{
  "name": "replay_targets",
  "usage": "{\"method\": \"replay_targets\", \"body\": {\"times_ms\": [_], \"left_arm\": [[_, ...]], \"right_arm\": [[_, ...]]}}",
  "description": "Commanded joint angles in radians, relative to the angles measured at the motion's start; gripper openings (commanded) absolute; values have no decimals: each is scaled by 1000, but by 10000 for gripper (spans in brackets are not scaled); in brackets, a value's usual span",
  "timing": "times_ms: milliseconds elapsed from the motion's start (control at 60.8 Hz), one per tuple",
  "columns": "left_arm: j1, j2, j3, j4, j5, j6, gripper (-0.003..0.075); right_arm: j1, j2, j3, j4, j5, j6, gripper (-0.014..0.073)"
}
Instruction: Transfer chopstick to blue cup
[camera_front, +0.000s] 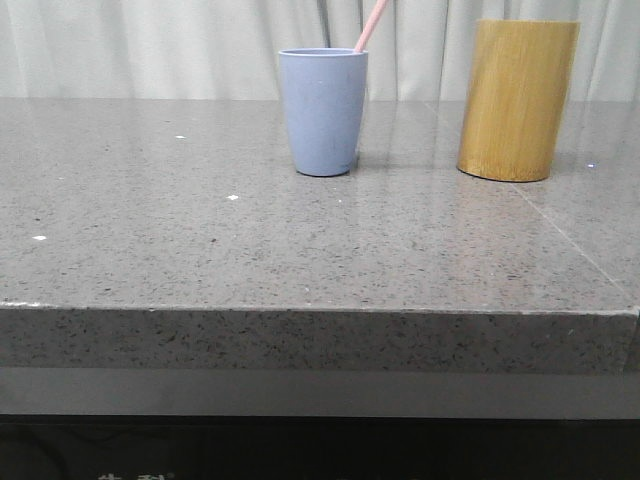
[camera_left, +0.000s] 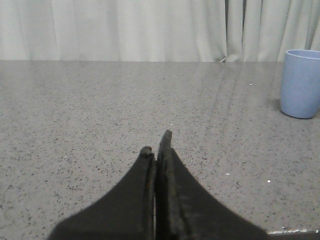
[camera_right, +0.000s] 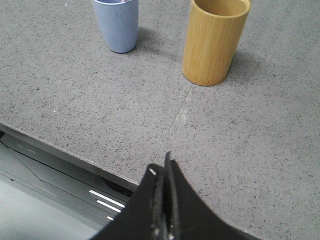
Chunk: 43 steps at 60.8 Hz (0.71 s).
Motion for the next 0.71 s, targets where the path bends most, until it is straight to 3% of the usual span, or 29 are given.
{"method": "replay_targets", "body": {"times_ms": [0, 132, 691], "left_arm": [[3, -21, 18, -15, -155, 2, -19], [9, -28, 69, -17, -248, -4, -19], [21, -26, 68, -17, -244, -4, -19]], "right_arm": [[-4, 2, -25, -8, -69, -1, -67], [-4, 2, -25, -8, -69, -1, -67], [-4, 4, -25, -8, -69, -1, -67]]}}
